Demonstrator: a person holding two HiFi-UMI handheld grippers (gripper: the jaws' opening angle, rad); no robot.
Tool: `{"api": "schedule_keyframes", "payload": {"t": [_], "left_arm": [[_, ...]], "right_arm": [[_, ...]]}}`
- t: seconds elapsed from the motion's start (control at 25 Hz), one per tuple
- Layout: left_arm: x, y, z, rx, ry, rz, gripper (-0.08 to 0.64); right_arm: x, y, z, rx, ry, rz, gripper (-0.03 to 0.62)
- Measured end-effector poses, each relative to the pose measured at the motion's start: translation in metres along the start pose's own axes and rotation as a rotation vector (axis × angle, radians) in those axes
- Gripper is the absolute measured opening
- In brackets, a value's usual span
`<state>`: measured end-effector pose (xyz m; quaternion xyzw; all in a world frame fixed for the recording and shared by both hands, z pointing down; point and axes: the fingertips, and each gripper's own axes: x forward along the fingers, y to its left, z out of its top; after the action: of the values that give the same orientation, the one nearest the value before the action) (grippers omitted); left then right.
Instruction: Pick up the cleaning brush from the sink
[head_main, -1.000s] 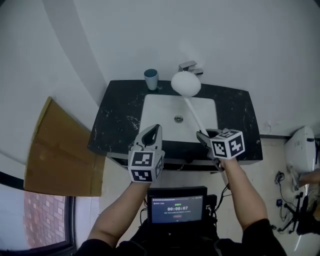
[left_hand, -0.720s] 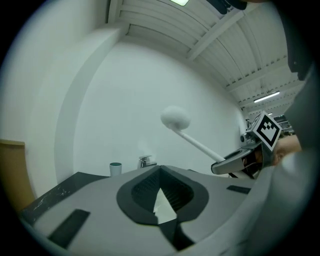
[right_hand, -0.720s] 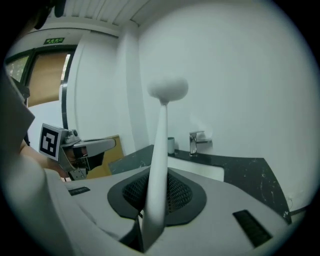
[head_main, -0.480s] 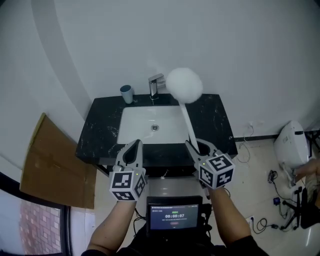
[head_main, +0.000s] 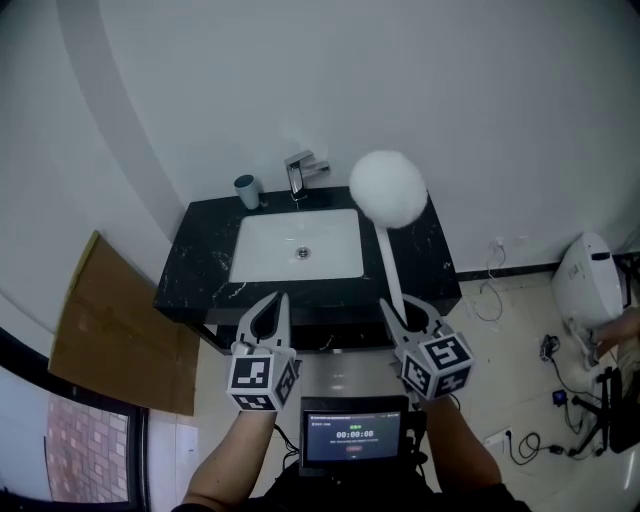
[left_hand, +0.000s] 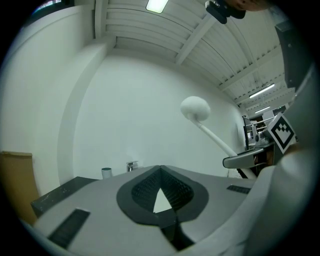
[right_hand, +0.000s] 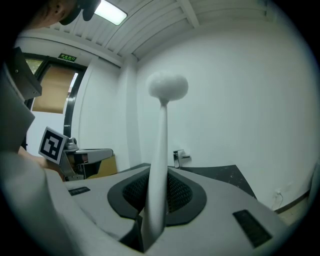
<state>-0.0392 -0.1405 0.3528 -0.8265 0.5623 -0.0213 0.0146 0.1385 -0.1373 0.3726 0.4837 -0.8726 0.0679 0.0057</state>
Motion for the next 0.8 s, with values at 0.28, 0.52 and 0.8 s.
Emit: {"api": "schedule_keyframes", "payload": {"t": [0.28,0.52,0.8], "left_arm": [[-0.019,0.003,-0.009,-0.032,0.031,-0.012,0.006],[-0.032,0.004,-0.005,-0.018,0.023,-0.015,0.006],[-0.042,0.003,-0.002,-0.025,0.026,-0.018,0.006]], "right_arm": [[-0.019,0.017,-0.003,-0.011,-0.026,-0.043,0.051],[-0.028,0.023,-0.004,-0.008,-0.029,-0.064,0.051],[-0.035,0.028,-0.01,-0.014,-0.011,-0.078,0.051]]}}
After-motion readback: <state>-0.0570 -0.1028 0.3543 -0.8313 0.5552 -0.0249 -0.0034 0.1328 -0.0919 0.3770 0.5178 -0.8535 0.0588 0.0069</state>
